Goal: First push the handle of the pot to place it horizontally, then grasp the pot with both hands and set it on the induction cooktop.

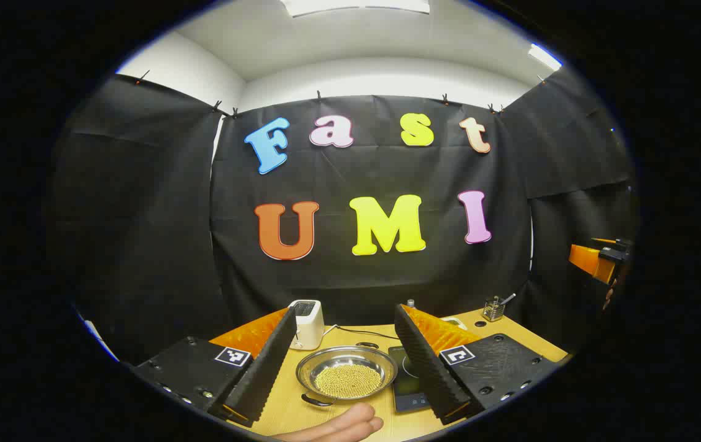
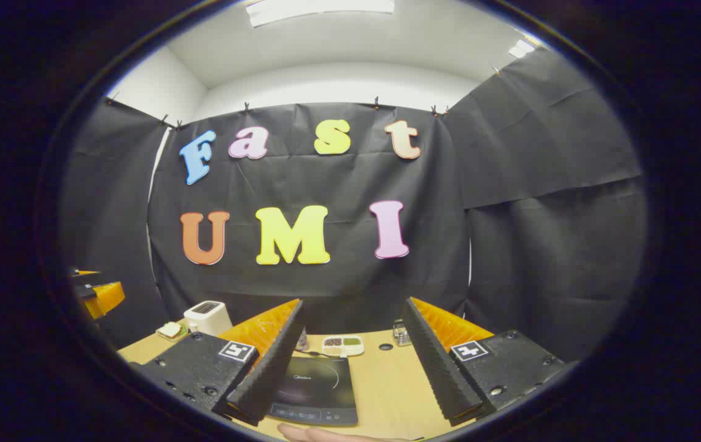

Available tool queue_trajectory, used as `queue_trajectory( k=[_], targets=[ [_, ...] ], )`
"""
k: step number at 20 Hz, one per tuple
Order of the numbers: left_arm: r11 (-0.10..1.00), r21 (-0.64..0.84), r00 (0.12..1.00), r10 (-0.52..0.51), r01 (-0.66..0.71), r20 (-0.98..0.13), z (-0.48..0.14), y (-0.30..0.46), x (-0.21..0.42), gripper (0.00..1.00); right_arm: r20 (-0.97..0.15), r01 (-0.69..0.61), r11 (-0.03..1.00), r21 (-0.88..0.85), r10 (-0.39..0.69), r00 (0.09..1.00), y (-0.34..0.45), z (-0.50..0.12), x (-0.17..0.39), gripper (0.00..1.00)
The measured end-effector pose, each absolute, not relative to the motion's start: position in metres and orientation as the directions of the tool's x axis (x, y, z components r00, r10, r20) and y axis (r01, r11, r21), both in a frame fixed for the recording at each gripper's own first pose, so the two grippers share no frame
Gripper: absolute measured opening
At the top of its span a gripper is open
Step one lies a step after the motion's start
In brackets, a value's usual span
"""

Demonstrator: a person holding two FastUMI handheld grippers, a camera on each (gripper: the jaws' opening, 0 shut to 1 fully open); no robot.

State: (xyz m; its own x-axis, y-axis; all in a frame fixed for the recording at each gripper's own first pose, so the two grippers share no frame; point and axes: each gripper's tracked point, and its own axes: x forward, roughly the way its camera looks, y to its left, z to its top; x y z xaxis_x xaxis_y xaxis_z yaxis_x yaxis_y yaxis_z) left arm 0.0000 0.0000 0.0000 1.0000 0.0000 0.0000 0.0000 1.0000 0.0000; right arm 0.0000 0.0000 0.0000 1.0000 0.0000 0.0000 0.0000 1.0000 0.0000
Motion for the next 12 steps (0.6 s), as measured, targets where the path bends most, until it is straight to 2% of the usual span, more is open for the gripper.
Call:
queue_trajectory(
  k=[12],
  targets=[
    [1.0,-0.027,0.998,0.003,-0.001,0.063,0.012,0.003,-0.009,0.96,0.021,-0.005,1.0,0.002,0.005,1.0,-0.007,0.004,-0.01,0.99]
  ],
)
